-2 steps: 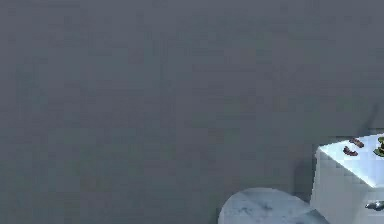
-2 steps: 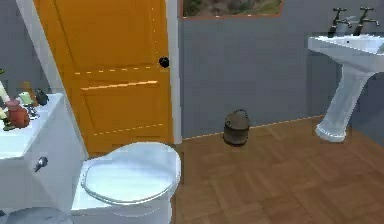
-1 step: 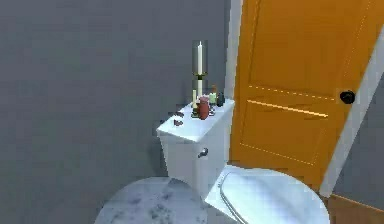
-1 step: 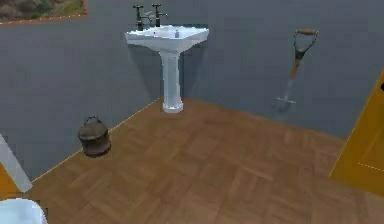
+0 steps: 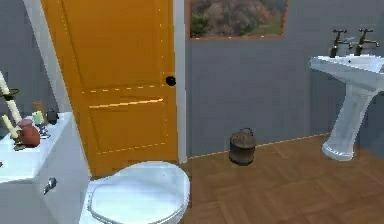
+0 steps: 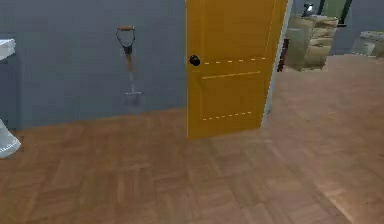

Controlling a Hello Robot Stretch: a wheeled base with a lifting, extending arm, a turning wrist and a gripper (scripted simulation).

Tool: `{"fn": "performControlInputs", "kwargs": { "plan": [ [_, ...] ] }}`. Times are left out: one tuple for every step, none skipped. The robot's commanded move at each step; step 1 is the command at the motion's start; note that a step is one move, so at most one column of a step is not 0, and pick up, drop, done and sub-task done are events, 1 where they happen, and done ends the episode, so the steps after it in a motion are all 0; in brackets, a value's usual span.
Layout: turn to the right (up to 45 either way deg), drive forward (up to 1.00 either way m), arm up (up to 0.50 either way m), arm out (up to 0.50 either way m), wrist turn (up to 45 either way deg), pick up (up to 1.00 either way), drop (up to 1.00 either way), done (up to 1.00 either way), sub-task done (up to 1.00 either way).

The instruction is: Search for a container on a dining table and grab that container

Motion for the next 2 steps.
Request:
{"fn": "performControlInputs", "kwargs": {
  "plan": [
    [39.0,0.00,0.00,0.00,0.0,0.00,0.00,0.00,0.00],
    [0.0,0.10,0.00,0.00,0.0,0.00,0.00,0.00,0.00]
  ]
}}
